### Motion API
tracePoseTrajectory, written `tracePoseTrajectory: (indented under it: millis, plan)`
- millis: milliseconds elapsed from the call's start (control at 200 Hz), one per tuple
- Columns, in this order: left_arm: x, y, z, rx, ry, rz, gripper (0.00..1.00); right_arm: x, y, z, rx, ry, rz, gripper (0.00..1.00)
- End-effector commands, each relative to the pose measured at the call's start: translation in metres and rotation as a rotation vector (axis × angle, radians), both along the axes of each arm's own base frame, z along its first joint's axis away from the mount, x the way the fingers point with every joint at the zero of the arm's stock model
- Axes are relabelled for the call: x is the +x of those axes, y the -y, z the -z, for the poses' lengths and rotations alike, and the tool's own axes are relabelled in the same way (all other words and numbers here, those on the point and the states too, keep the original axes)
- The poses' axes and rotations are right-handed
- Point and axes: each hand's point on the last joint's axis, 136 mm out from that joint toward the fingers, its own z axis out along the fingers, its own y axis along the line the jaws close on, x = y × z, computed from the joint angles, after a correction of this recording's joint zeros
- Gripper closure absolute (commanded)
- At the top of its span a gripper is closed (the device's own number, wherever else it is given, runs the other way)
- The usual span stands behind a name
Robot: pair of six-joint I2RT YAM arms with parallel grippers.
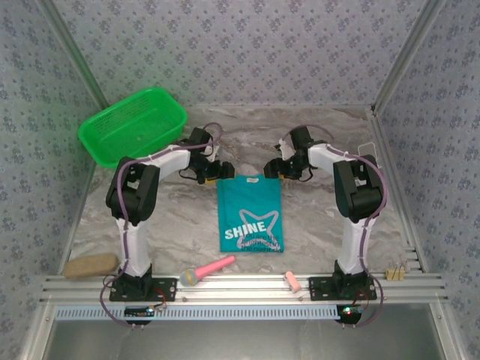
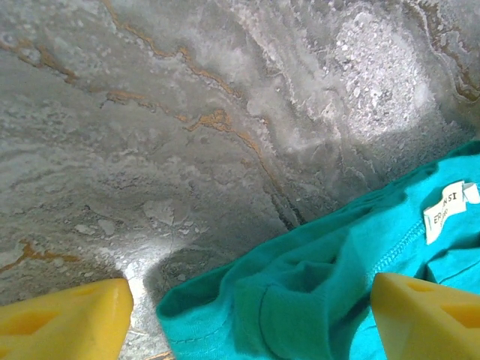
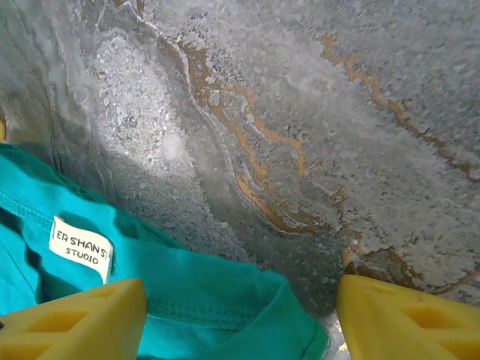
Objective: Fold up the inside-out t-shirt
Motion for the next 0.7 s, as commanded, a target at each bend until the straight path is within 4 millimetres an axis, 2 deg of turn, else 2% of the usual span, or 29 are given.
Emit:
tracePoseTrajectory:
  millis: [0, 185, 315, 415, 510, 600, 665, 695]
  plan:
    - [-0.01, 0.012, 0.021, 0.0, -0.046, 0.041, 0.19, -0.026, -0.009, 0.01, 0.028, -0.112, -0.054, 0.3]
    - [-0.014, 0.034, 0.013, -0.045, -0.034, 0.129, 0.47, -0.038, -0.025, 0.008, 0.106, -0.163, -0.117, 0.38]
    - [-0.015, 0.043, 0.007, -0.06, -0.011, 0.186, 0.5, -0.033, -0.033, 0.007, 0.122, -0.157, -0.146, 0.41]
    - [-0.015, 0.047, 0.011, -0.068, -0.01, 0.218, 0.6, -0.034, -0.036, 0.012, 0.111, -0.175, -0.158, 0.47]
    - [-0.016, 0.049, 0.015, -0.068, -0.015, 0.239, 0.72, -0.03, -0.04, 0.011, 0.123, -0.166, -0.158, 0.59]
    - [-0.016, 0.046, 0.016, -0.059, -0.015, 0.242, 0.87, -0.028, -0.04, 0.007, 0.126, -0.157, -0.152, 0.81]
    - [-0.015, 0.044, 0.008, -0.083, -0.005, 0.249, 1.0, -0.026, -0.039, -0.002, 0.153, -0.149, -0.148, 0.96]
    - [-0.014, 0.043, 0.002, -0.094, 0.007, 0.251, 1.0, -0.024, -0.038, -0.009, 0.178, -0.133, -0.147, 0.99]
